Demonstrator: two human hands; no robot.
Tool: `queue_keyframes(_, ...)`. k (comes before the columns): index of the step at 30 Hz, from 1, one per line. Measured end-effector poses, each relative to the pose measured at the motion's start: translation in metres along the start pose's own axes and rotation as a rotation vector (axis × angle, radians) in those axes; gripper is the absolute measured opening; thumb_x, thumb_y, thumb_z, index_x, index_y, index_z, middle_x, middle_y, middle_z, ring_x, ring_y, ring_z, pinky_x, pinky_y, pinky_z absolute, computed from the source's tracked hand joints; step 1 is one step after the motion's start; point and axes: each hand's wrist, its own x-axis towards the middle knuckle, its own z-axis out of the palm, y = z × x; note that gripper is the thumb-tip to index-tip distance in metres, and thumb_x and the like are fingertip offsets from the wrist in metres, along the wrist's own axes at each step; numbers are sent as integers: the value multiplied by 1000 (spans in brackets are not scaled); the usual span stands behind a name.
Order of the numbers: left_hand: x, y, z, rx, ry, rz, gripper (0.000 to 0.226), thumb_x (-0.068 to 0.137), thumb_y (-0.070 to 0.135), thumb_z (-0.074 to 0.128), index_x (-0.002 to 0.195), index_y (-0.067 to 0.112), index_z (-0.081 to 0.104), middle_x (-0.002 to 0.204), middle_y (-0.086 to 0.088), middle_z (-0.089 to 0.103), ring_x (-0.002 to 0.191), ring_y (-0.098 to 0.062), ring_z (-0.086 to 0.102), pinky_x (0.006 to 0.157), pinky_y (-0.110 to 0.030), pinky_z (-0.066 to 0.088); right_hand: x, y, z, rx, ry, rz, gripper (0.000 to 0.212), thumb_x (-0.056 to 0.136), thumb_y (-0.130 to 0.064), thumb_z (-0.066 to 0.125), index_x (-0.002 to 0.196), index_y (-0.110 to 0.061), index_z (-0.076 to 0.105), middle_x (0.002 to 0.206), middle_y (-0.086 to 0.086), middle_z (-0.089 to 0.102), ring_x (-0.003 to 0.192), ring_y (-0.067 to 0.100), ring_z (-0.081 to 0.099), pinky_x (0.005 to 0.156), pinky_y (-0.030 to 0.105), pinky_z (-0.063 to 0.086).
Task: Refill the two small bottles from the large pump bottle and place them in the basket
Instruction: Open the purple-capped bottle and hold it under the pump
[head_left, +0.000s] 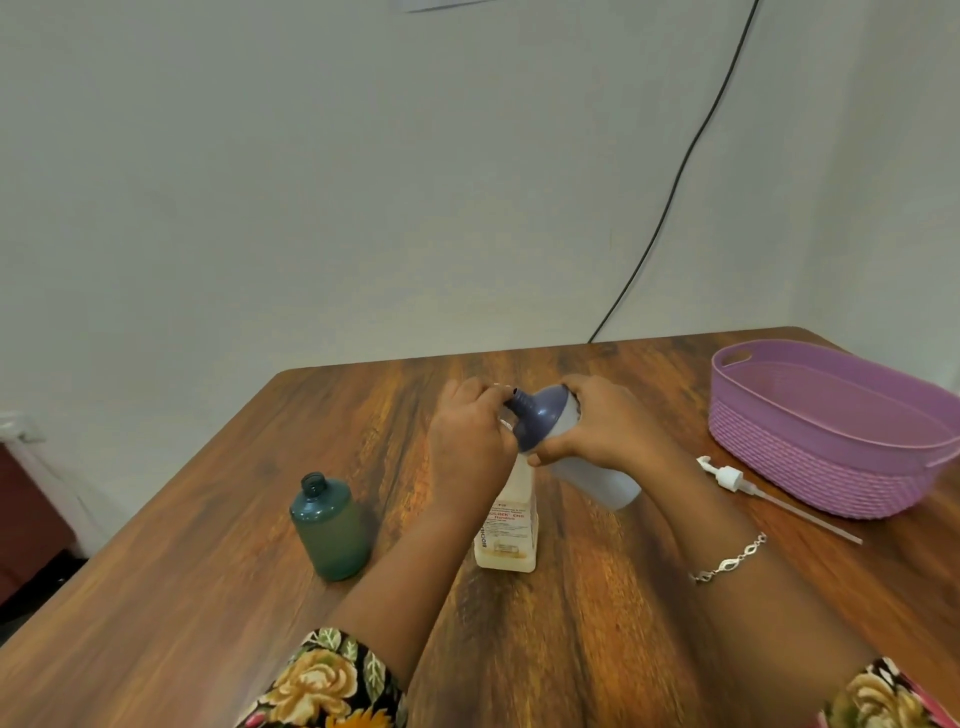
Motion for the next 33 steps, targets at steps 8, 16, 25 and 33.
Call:
queue_keyframes(8,-11,-4,1,33,-60,72,35,60,-15,71,93,-5,70,87,-16,69,78,-30,64,63,-25,46,-5,4,2,58,-17,17,69,58,-37,81,118,-18,52,112,2,55,94,15,49,70,25,39)
queue_keyframes(16,-28,13,-2,-303,-63,-161,49,83,-6,53,131,6,50,139,-4,46,137,-17,29,103,-4,17,-15,12,3,215,-23,19,67,56,-39,82,114,-18,56,107,-1,58,92,13,51,62,19,38)
queue_keyframes(25,-65,38,5,-569,36,-322,47,90,34,52,132,12,45,122,13,48,114,-7,47,95,-24,41,-32,30,-5,427,-18,54,61,56,-29,85,110,-18,59,104,-1,62,96,16,57,82,35,51)
queue_keyframes(33,-73,32,5,-779,-300,-344,84,69,33,79,132,44,24,121,42,45,111,19,45,89,-7,43,-45,20,-5,582,-62,-13,64,56,-24,85,114,-19,58,105,-3,64,98,15,60,85,34,52)
